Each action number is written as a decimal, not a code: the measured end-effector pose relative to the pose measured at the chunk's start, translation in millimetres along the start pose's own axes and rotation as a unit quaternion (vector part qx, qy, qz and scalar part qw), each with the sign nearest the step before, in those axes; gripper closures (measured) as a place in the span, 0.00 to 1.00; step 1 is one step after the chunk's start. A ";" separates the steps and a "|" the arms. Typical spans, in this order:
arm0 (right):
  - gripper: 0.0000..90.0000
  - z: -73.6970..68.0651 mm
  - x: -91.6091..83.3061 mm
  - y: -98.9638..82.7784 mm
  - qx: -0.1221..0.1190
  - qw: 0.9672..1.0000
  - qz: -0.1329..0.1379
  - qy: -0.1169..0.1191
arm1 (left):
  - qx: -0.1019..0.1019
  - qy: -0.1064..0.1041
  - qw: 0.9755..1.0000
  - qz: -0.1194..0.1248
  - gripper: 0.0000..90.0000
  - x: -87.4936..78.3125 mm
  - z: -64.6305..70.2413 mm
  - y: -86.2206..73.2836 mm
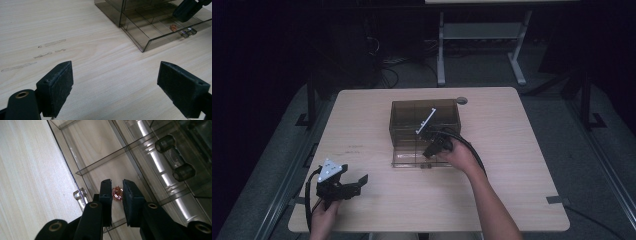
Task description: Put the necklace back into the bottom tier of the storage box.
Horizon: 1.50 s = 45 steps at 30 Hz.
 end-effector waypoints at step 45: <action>0.80 -2.2 -20.0 -11.4 0.004 1.000 0.014 -0.006 | -0.001 0.000 1.000 0.000 0.15 -0.6 1.7 -0.3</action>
Point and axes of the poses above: each handheld gripper's, and its own axes: x roughly forward along the jaws, y roughly out of its top, z roughly to its right, the point moved 6 cm from there along x, roughly forward along the jaws
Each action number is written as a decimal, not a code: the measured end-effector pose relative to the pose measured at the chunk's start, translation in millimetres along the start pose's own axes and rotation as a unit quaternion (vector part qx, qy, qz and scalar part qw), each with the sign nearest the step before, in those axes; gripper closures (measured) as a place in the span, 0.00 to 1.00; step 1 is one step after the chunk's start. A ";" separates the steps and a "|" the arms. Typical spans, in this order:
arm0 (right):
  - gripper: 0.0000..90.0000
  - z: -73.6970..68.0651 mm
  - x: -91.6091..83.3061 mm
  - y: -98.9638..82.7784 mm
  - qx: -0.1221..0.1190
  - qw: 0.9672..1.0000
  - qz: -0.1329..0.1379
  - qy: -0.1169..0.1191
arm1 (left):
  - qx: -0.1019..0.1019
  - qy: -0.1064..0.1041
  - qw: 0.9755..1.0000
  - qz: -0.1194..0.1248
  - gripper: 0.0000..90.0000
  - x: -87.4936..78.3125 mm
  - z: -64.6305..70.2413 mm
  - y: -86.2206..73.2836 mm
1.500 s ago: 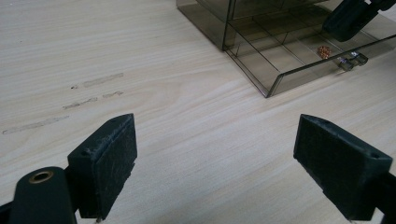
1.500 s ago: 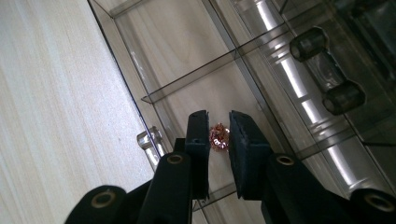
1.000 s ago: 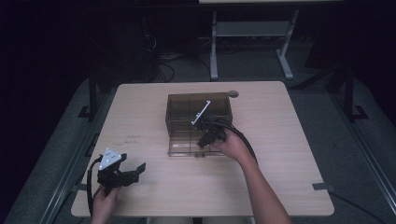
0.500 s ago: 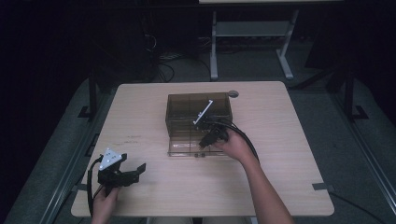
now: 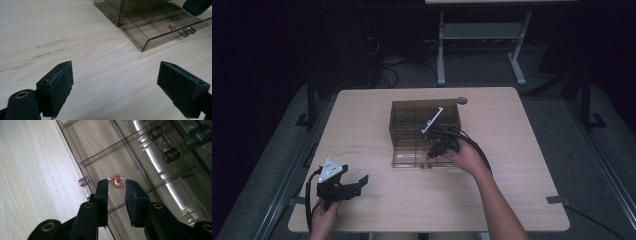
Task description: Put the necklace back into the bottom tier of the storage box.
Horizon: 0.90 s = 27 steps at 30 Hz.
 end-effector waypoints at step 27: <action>0.74 -4.8 -21.5 -10.4 0.002 1.000 0.015 0.002 | 0.001 0.000 1.000 -0.002 0.14 0.2 0.0 -1.1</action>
Point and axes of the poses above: each handheld gripper's, and its own axes: x roughly forward along the jaws, y roughly out of its top, z roughly to its right, the point moved 6 cm from there along x, roughly forward along the jaws
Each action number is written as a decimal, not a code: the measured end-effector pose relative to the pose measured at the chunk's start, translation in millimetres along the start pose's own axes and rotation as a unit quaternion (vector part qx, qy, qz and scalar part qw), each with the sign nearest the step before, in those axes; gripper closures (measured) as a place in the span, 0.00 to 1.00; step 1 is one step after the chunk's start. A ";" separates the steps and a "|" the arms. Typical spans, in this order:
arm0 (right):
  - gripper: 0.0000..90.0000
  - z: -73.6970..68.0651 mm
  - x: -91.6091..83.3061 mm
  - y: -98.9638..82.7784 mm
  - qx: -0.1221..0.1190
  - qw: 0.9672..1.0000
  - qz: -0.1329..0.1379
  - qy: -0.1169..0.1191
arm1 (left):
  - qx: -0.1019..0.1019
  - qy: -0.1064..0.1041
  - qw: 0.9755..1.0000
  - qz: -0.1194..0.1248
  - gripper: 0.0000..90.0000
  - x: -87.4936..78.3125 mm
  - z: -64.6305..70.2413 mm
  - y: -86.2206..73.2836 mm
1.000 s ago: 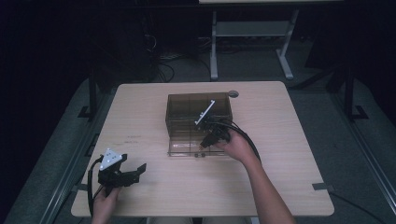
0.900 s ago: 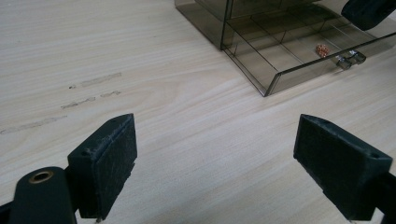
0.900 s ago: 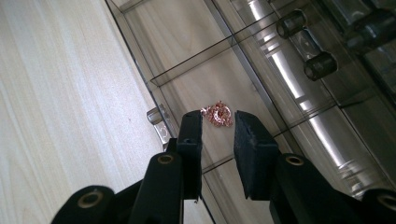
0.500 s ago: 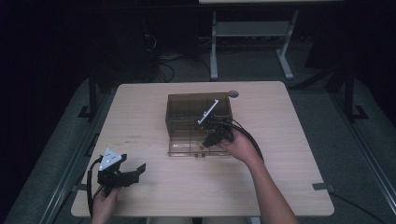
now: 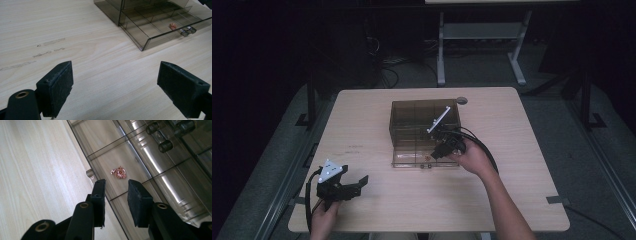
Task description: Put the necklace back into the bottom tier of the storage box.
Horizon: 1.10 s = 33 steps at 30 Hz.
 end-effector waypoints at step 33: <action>0.61 -12.8 -15.0 -28.0 0.001 1.000 0.008 -0.002 | 0.003 0.000 1.000 -0.002 0.14 -0.2 0.1 -0.6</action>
Point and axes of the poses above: each handheld gripper's, and its own axes: x roughly forward along the jaws, y roughly out of its top, z roughly to its right, the point moved 6 cm from there along x, roughly forward along the jaws
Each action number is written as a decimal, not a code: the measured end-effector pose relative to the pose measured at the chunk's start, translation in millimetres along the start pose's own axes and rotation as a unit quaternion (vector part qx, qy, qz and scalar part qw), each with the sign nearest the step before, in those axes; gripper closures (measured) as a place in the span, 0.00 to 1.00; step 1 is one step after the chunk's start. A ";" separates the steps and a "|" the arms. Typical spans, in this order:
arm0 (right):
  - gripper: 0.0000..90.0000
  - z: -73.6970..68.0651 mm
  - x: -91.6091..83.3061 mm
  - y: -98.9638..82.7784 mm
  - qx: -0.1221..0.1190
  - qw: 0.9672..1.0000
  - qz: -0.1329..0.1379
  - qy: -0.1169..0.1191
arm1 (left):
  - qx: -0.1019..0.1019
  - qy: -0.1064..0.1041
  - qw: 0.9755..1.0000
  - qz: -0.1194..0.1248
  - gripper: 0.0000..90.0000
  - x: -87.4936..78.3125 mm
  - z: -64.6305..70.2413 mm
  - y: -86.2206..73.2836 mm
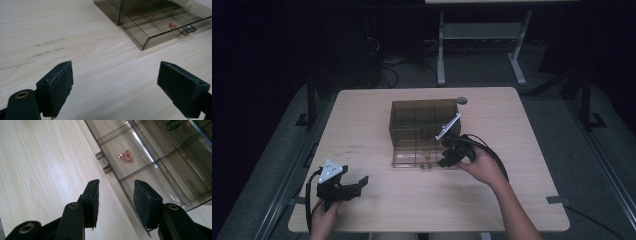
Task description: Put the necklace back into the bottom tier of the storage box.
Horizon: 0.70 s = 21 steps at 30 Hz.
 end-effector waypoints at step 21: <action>0.57 -13.0 -11.8 -46.0 0.018 1.000 0.019 -0.009 | 0.001 -0.002 1.000 0.000 0.15 1.1 1.9 -0.8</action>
Point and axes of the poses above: each handheld gripper's, and its own axes: x roughly forward along the jaws, y roughly out of its top, z roughly to its right, the point moved 6 cm from there along x, roughly forward along the jaws
